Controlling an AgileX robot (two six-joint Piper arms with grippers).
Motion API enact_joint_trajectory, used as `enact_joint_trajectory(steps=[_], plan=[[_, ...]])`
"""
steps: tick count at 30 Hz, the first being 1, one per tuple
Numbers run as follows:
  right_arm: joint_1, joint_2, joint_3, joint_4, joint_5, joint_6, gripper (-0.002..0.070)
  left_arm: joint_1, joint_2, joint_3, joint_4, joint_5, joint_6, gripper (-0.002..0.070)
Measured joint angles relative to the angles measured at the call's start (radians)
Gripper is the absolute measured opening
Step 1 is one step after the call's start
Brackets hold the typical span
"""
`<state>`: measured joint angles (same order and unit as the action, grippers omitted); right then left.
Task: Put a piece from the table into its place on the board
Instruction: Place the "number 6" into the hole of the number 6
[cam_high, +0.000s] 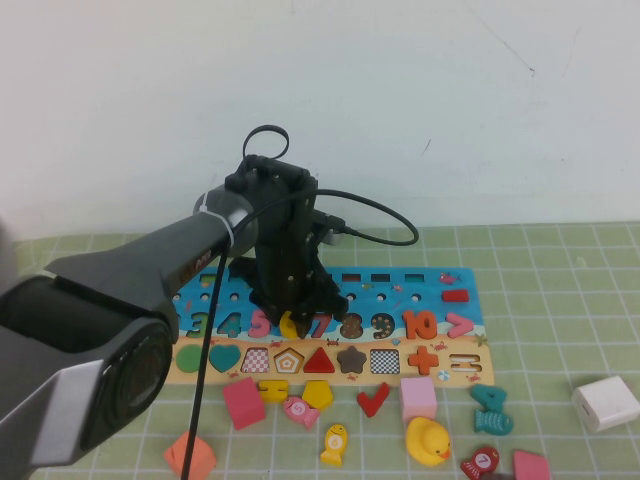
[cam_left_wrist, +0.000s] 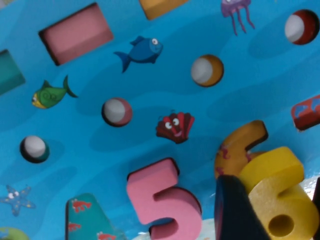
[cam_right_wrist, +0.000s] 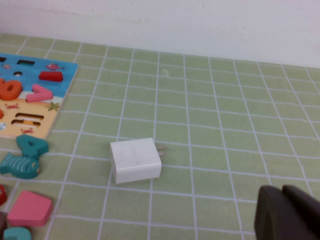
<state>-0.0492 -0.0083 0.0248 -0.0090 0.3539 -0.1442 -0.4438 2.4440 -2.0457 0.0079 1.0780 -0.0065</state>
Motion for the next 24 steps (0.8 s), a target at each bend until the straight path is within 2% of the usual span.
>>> enact_joint_trajectory(steps=[5,13,24], plan=[[0.0,0.0,0.0,0.0,0.0,0.0,-0.0001,0.0,0.002,0.0,0.001,-0.004,-0.017,0.0274],[0.0,0.0,0.0,0.0,0.0,0.0,-0.0001,0.0,0.002,0.0,0.018,-0.008,-0.036,0.0347],[0.0,0.0,0.0,0.0,0.0,0.0,-0.0001,0.0,0.002,-0.001,0.053,-0.012,-0.047,0.0354]])
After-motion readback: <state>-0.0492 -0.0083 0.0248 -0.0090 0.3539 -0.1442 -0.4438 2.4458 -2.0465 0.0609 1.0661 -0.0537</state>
